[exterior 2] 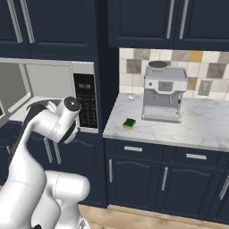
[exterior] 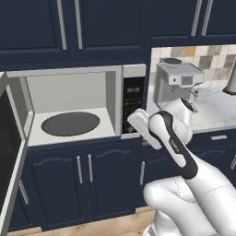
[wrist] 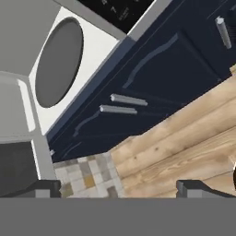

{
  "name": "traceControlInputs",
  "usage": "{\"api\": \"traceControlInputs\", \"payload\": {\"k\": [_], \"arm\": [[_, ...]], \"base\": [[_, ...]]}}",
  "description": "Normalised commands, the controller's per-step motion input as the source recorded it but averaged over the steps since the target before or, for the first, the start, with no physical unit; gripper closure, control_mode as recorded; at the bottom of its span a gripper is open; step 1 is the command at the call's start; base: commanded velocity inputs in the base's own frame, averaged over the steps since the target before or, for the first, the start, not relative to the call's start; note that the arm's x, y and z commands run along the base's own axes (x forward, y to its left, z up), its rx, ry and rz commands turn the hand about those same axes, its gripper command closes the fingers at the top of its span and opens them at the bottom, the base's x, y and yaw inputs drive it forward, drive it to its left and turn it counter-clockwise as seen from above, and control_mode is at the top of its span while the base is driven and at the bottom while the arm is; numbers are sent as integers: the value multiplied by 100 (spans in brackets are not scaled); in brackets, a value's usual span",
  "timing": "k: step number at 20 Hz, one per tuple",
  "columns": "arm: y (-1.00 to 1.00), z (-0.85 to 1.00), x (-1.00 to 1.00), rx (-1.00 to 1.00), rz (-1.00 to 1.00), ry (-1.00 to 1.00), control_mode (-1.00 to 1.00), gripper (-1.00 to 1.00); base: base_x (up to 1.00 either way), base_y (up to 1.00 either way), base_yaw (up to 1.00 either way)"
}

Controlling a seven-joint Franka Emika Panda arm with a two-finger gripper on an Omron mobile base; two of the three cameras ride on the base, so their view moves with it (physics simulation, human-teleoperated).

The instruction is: Place the sponge inside the microwave to prepare for sanitizing.

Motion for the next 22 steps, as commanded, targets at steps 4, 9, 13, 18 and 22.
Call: {"api": "traceControlInputs", "payload": {"k": [4, 9, 13, 18, 22], "arm": [[-65, 0, 23, -12, 5, -12, -100, -100], [-65, 0, 21, -12, 6, -20, -100, -100], [-55, 0, 19, -19, 4, -15, -100, -100], [-51, 0, 22, -26, 4, -1, -100, -100], [-50, 0, 29, -24, 1, 0, -100, -100]], "base": [[0, 0, 0], [0, 0, 0], [0, 0, 0], [0, 0, 0], [0, 0, 0]]}}
